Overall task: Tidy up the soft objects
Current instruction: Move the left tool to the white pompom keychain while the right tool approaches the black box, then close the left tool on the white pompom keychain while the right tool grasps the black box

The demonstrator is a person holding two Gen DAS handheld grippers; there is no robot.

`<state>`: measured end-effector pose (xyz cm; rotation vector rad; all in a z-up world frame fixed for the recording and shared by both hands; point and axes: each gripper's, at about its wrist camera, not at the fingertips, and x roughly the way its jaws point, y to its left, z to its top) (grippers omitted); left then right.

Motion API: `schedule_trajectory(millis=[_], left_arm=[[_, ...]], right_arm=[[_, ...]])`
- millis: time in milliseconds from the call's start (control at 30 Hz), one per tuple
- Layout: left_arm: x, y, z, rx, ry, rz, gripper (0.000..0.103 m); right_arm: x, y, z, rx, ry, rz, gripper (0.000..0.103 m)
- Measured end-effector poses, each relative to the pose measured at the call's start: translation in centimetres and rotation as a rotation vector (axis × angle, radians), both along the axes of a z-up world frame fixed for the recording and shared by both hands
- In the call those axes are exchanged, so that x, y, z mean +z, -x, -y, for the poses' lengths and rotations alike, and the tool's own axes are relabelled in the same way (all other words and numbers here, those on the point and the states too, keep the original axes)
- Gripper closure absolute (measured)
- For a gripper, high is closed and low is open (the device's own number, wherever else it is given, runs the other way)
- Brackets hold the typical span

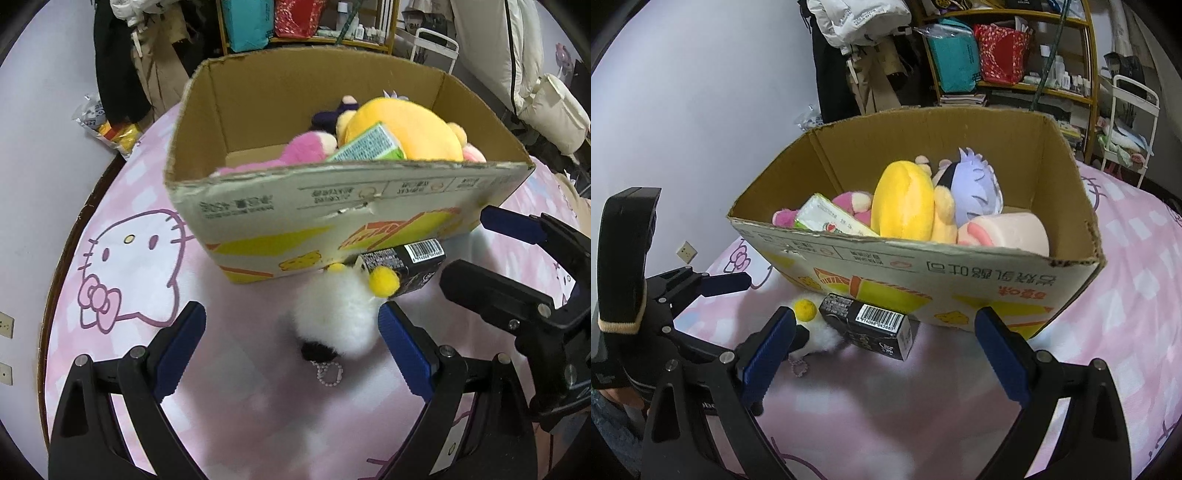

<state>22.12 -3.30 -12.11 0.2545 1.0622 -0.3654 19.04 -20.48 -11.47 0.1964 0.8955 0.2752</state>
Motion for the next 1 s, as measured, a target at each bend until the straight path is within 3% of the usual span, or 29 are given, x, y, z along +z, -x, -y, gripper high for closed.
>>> schedule_trajectory(millis=[700, 1000], left_arm=[[-3.0, -1.6, 1.6, -0.009, -0.014, -0.058, 0.010], [-2.5, -1.6, 1.2, -0.039, 0.062, -0.074, 0.051]], right_arm=[[-3.0, -1.7, -0.8, -0.102, -0.015, -0.099, 0.001], [-3.1, -2.3, -1.7, -0.108, -0.030, -0.099, 0.001]])
